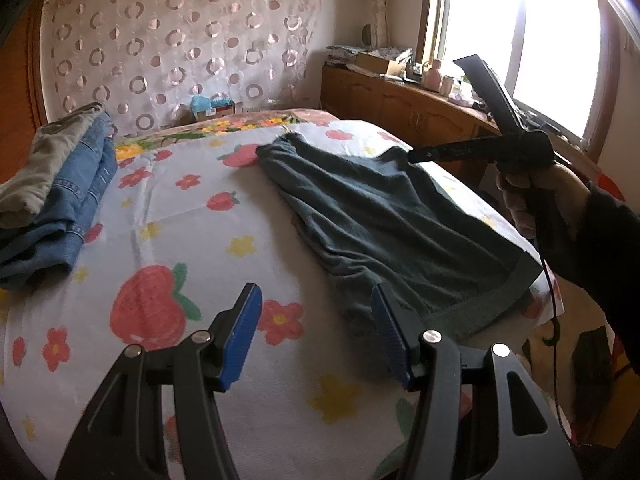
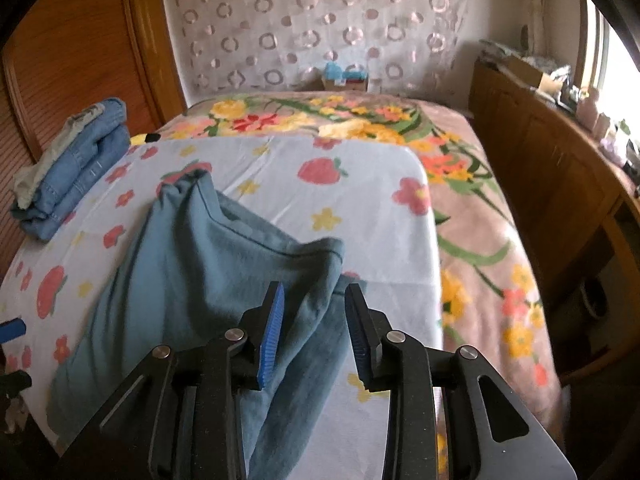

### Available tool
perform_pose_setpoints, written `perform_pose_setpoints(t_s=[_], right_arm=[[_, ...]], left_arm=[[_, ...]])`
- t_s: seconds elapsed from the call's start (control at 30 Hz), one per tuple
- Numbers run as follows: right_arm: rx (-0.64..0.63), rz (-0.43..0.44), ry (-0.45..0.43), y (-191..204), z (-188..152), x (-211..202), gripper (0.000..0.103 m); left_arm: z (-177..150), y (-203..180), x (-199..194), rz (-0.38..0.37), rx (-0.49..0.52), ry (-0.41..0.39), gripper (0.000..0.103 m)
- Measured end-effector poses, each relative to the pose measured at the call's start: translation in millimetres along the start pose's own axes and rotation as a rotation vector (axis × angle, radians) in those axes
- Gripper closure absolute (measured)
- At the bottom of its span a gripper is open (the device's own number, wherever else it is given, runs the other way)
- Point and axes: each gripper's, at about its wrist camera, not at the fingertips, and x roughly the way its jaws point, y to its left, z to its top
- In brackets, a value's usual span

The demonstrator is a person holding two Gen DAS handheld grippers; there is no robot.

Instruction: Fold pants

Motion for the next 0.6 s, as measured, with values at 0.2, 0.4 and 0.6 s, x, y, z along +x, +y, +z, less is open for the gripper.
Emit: perform_pose_setpoints(t_s=[0.2, 0.4, 0.6], right_arm=[[-0.011, 0.005, 0.03, 4.5, -1.3, 21.9, 0.073], [-0.032, -0.058, -0.015, 3.0, -1.6, 15.7, 0.101], [-0.064, -0.149, -0.001, 2.8, 1.1, 9.8, 0.096]], left_arm=[[-6.9, -5.5, 11.8, -0.007, 0.004, 0.035, 0.047], [-10.1, -5.5, 14.3, -0.004, 0.001, 0.049, 0.047], [-10.1, -7.1, 11.6, -0.009, -0.003, 0.037, 0.047]])
